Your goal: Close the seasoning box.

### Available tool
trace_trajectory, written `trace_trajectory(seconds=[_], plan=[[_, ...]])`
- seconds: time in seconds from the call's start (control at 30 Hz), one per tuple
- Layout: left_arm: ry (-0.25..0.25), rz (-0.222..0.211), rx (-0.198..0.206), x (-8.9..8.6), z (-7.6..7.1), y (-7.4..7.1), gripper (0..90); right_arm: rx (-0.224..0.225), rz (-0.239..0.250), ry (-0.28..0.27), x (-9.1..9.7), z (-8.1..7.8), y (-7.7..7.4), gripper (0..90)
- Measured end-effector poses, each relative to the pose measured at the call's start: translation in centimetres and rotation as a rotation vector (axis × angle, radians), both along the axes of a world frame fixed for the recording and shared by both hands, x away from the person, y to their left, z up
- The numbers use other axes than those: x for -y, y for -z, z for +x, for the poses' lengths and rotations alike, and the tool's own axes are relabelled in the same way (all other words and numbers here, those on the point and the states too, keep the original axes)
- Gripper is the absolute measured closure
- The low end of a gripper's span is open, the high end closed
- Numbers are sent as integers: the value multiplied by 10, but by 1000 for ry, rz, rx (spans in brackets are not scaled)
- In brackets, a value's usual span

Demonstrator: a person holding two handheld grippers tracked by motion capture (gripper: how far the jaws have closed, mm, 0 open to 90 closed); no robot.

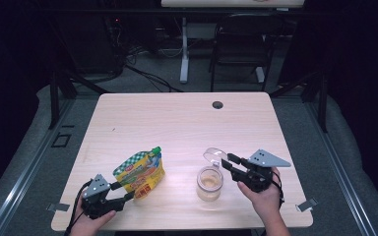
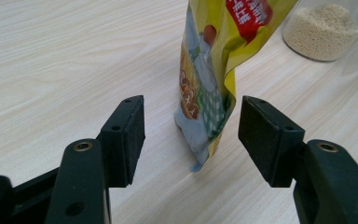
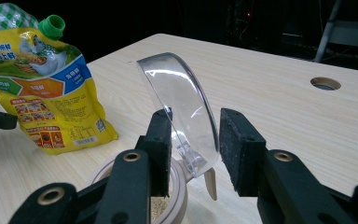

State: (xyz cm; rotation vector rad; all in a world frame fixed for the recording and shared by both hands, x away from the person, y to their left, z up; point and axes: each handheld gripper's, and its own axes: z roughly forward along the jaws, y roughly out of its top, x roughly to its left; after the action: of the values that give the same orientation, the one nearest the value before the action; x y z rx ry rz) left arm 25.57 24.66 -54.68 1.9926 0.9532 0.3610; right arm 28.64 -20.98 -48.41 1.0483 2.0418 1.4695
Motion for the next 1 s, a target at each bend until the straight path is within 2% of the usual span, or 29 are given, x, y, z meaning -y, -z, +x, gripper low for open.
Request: trace_trajectory(seconds=[0.07, 0.13, 0.3, 0.4, 0.67, 0.7, 1.0], plan=[[1, -6, -3, 0, 0, 0, 414, 7, -1, 8, -1, 0, 0, 656], [10, 6, 1, 1, 0, 0, 415, 18, -17, 16, -3, 0, 0, 663], [19, 9, 4, 2, -2, -2, 415, 13, -35, 19, -6, 1, -3, 663], [17, 5, 9, 2, -1, -2, 415, 20, -89, 7, -9, -2, -6, 657], [6, -7, 12, -2, -2, -4, 415, 40, -157, -7, -16, -10, -9, 626], [11, 2, 9, -3, -1, -5, 415, 41, -165, -7, -16, -11, -9, 620], [1, -8, 12, -1, -2, -5, 414, 70, -176, -13, -22, -21, -3, 555]])
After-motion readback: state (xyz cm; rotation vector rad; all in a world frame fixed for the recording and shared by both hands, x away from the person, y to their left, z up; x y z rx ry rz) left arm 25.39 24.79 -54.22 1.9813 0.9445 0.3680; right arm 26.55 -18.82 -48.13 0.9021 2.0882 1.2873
